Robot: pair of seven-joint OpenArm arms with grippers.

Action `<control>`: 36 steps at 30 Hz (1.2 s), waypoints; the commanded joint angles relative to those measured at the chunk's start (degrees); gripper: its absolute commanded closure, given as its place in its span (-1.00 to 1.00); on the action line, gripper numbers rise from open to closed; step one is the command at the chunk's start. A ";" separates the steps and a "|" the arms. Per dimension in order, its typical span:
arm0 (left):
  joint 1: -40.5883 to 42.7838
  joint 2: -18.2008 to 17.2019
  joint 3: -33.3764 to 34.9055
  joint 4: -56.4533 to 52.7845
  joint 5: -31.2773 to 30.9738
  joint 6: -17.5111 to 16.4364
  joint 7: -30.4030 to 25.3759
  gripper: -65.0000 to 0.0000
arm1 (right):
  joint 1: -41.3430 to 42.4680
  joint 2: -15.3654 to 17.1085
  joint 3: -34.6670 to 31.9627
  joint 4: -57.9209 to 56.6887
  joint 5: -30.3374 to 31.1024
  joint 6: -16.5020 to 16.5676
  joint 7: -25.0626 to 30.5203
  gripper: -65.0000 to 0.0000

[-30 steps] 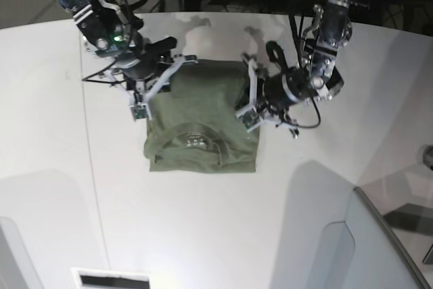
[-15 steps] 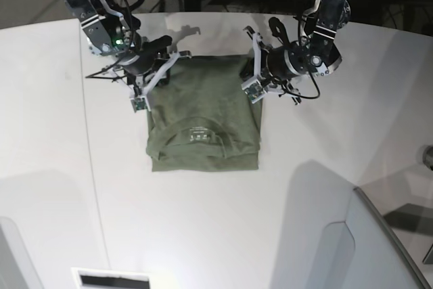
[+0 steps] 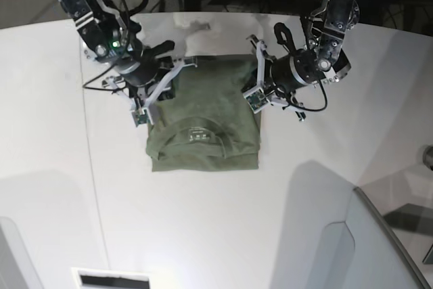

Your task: Layout the t-shirt on the table in an organized manner, then fold the t-shirt properly

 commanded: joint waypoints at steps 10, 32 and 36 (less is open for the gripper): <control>-2.33 -0.28 -0.54 -9.03 -0.65 -0.08 -4.58 1.00 | 3.36 -1.71 0.54 -11.31 0.10 0.20 0.56 0.78; 25.53 -1.77 -26.47 7.06 -13.75 -0.08 -22.60 1.00 | -18.79 16.75 7.92 11.02 -0.17 -0.06 17.17 0.78; 33.53 -1.42 -30.25 8.02 -14.37 -0.08 -26.73 1.00 | -29.34 15.61 20.06 16.03 -0.17 -0.06 16.47 0.78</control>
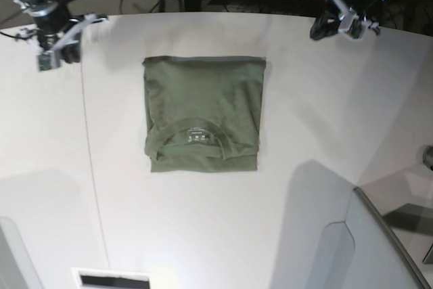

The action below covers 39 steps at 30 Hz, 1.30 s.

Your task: Layout the t-shirt on the table in an organized manner, then fold the t-shirt properly

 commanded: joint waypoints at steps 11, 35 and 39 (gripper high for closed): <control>9.23 2.55 2.59 -9.17 -0.40 -0.32 -3.27 1.00 | -9.46 -1.58 -1.39 -1.79 0.16 0.40 -15.53 0.77; -36.39 6.95 21.14 -93.65 19.91 22.23 -20.23 1.00 | 30.19 -20.22 -50.98 -100.61 0.34 0.31 34.75 0.77; -36.39 6.68 20.61 -92.77 19.82 22.58 -20.50 1.00 | 29.31 -20.39 -38.32 -100.17 0.34 0.31 34.75 0.77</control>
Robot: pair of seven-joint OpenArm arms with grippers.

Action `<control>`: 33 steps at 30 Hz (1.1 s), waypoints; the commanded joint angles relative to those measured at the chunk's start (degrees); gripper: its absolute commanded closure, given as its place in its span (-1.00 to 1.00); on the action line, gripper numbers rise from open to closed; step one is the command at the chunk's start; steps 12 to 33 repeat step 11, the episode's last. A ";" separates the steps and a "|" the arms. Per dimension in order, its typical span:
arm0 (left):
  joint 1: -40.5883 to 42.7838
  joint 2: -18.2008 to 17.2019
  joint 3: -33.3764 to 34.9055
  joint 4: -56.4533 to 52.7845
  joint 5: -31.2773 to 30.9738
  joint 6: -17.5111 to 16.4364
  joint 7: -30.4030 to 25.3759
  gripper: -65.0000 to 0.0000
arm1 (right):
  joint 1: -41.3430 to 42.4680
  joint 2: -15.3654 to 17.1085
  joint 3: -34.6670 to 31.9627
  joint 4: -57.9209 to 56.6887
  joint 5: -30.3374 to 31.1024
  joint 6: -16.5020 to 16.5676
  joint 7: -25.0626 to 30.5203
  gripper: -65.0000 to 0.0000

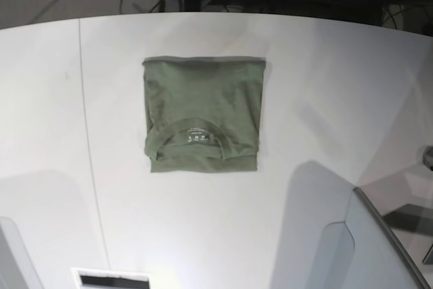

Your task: Layout the t-shirt on the table in an organized manner, then fold the t-shirt properly

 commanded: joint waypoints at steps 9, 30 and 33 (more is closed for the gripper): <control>-0.74 -0.99 0.53 0.10 -0.02 1.45 -1.04 1.00 | -0.46 0.68 12.26 0.00 -0.17 -0.52 0.35 0.77; -0.65 -1.17 0.53 0.10 -0.02 1.45 -1.22 1.00 | -0.55 0.68 12.26 0.00 -0.17 -0.52 0.35 0.77; -0.65 -1.17 0.53 0.10 -0.02 1.45 -1.22 1.00 | -0.55 0.68 12.26 0.00 -0.17 -0.52 0.35 0.77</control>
